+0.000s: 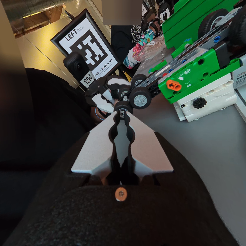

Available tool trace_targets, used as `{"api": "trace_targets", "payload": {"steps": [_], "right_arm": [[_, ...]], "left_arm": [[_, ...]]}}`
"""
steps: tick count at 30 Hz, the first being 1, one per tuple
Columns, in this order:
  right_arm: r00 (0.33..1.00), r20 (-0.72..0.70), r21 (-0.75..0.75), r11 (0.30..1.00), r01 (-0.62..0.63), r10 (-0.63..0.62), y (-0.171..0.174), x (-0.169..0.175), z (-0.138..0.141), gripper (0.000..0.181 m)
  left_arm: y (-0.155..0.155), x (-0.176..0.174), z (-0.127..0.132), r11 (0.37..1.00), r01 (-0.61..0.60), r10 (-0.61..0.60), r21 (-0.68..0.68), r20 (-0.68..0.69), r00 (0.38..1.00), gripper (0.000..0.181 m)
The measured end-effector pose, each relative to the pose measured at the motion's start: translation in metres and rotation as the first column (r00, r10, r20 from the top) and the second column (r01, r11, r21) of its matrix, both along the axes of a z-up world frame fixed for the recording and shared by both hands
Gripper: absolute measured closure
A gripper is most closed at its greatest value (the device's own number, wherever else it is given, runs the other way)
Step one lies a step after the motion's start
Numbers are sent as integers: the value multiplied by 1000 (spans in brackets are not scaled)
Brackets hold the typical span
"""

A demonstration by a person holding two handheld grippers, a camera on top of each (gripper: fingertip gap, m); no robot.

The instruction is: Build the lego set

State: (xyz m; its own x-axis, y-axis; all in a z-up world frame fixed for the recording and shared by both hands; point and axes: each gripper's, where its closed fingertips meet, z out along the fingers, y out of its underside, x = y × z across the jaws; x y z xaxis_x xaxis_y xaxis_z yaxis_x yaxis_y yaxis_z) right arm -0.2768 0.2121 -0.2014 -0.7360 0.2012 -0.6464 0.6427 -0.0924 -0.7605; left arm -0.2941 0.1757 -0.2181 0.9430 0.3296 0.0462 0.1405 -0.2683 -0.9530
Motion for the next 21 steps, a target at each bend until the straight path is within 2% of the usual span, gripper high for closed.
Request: {"api": "trace_targets", "payload": {"steps": [11,21], "right_arm": [[972,221,-159,980,117,-80,-2,-1,-2,177],[951,301,-203,970,133,-68,-2,-2,-4,177]], "left_arm": [[1,1,-1,1000,-8,8,-17,-30,1000,132],[2,1,-3,999,-15,13,-31,-45,999,131]]}}
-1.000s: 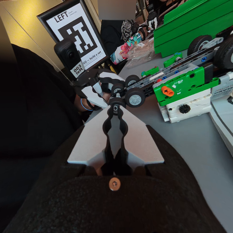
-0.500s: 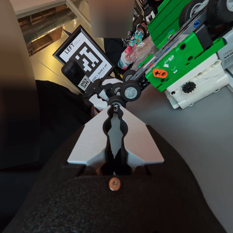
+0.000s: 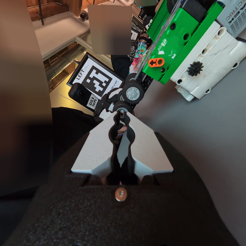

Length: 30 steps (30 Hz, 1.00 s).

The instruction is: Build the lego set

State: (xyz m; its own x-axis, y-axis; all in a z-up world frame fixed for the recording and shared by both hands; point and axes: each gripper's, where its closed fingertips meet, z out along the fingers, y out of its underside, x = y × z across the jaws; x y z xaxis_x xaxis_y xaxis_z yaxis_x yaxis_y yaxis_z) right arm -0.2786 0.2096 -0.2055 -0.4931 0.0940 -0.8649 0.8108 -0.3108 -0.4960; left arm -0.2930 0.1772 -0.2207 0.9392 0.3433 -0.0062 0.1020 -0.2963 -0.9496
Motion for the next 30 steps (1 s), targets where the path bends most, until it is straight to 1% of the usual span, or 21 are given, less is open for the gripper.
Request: {"api": "trace_targets", "payload": {"steps": [5,10,15,17,19,21,30], "right_arm": [[1000,16,-23,1000,-6,6,1,-1,2,176],[1000,18,-4,1000,-15,15,5,1,3,175],[998,-52,35,999,21,-19,11,0,5,175],[993,-108,93,994,53,-43,14,0,3,177],[985,-166,181,981,74,-44,15,2,-2,181],[976,-212,208,974,94,-49,12,3,0,181],[973,-224,211,972,107,-58,10,0,0,181]], "left_arm": [[2,0,2,1000,-5,4,16,11,1000,131],[2,0,2,1000,-1,1,23,15,1000,132],[2,0,2,1000,0,0,24,17,1000,132],[2,0,3,1000,2,-2,25,21,1000,133],[2,0,3,1000,3,-3,26,22,1000,133],[2,0,2,1000,5,-6,23,19,1000,133],[3,1,2,1000,-1,1,10,-6,1000,134]]}}
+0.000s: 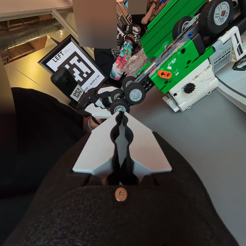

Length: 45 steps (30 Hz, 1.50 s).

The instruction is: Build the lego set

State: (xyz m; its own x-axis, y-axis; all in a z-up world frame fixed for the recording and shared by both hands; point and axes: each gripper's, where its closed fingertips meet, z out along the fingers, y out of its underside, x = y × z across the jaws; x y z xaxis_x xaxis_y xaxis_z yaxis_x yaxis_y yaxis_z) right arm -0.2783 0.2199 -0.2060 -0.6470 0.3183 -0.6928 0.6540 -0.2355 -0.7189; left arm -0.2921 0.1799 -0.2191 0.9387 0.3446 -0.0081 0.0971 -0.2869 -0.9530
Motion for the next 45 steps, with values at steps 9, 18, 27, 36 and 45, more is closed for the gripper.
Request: {"api": "trace_targets", "payload": {"steps": [9,18,27,36,45], "right_arm": [[1000,1,2,1000,1,-1,-3,0,0,181],[1000,2,-11,1000,-10,10,-5,1,1,181],[998,-44,83,996,42,-39,12,0,-2,178],[983,-132,212,965,155,-129,39,4,17,160],[905,-301,459,787,413,-299,57,9,8,143]], "left_arm": [[1,0,-2,999,-37,34,-39,-64,997,132],[2,-1,-2,999,-33,31,-32,-47,998,131],[2,1,-1,999,-17,16,-28,-47,999,134],[18,32,4,994,109,-113,-33,-173,978,147],[24,33,11,992,123,-121,7,-158,980,137]]}}
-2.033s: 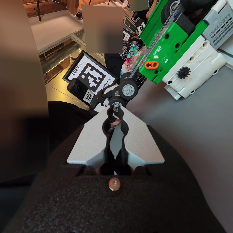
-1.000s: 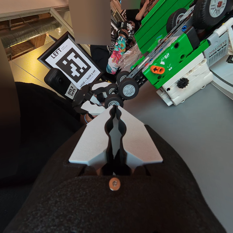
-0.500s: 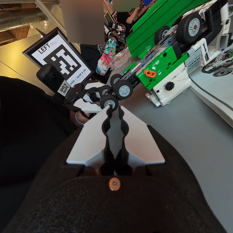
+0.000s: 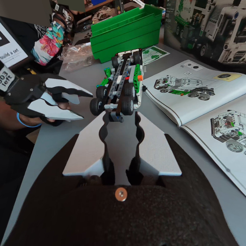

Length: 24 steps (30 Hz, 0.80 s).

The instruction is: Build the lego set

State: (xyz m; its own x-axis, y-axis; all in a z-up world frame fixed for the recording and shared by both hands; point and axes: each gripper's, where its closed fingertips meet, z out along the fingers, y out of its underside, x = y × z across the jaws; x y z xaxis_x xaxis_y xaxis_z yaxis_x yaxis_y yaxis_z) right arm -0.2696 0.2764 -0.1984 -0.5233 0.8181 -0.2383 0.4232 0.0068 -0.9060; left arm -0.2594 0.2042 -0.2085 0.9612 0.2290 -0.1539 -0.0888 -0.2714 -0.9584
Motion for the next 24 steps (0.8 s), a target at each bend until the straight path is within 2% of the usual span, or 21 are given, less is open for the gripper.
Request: {"api": "trace_targets", "payload": {"steps": [1,3,4,6,7,8,9,10,12,13,15,16,18,21,22,24], "right_arm": [[1000,17,-39,999,21,-20,3,-4,-2,142],[993,113,-138,990,-24,40,0,-7,-10,131],[987,138,-202,978,-47,76,-2,-8,-9,126],[980,111,-270,954,-132,167,-11,-5,2,117],[979,68,-227,958,-174,194,-14,-1,7,117],[980,13,-116,974,-196,199,-14,2,9,117],[980,-32,64,978,-196,199,-11,4,6,117],[977,-57,271,945,-185,207,-7,8,-1,119],[958,-133,593,795,-129,254,-7,12,-10,129],[938,-177,706,703,-89,297,-12,13,-12,133],[887,-287,854,515,66,362,-17,8,-12,136],[849,-349,880,450,151,398,-21,6,-8,137],[787,-413,893,375,250,458,-29,4,-4,136],[796,-363,928,263,263,485,-30,-7,-17,139],[784,-379,924,240,296,491,-30,-11,-16,146],[759,-387,922,210,325,524,-34,-13,-16,149]], "left_arm": [[-1,-4,0,1000,-12,11,-17,-71,997,135],[1,-4,5,999,-13,2,-43,-255,967,131],[2,-4,9,998,-18,-2,-53,-357,934,131],[8,-2,13,995,-35,-26,-97,-570,822,129],[12,-3,13,991,-59,-38,-123,-664,747,129],[16,-5,13,986,-84,-50,-144,-738,673,128],[20,-6,11,980,-101,-74,-171,-786,613,128],[24,-7,7,974,-114,-99,-198,-813,574,128],[30,-10,-2,961,-128,-138,-245,-827,545,130],[32,-12,-6,956,-137,-149,-260,-832,534,130],[36,-15,-6,953,-158,-150,-260,-854,498,138],[37,-16,-4,953,-163,-147,-254,-863,483,147],[36,-15,2,956,-165,-138,-242,-869,476,151],[33,-14,2,956,-164,-142,-244,-872,468,151],[32,-14,2,956,-165,-145,-244,-878,456,151],[28,-13,3,955,-173,-140,-241,-881,452,151]]}}
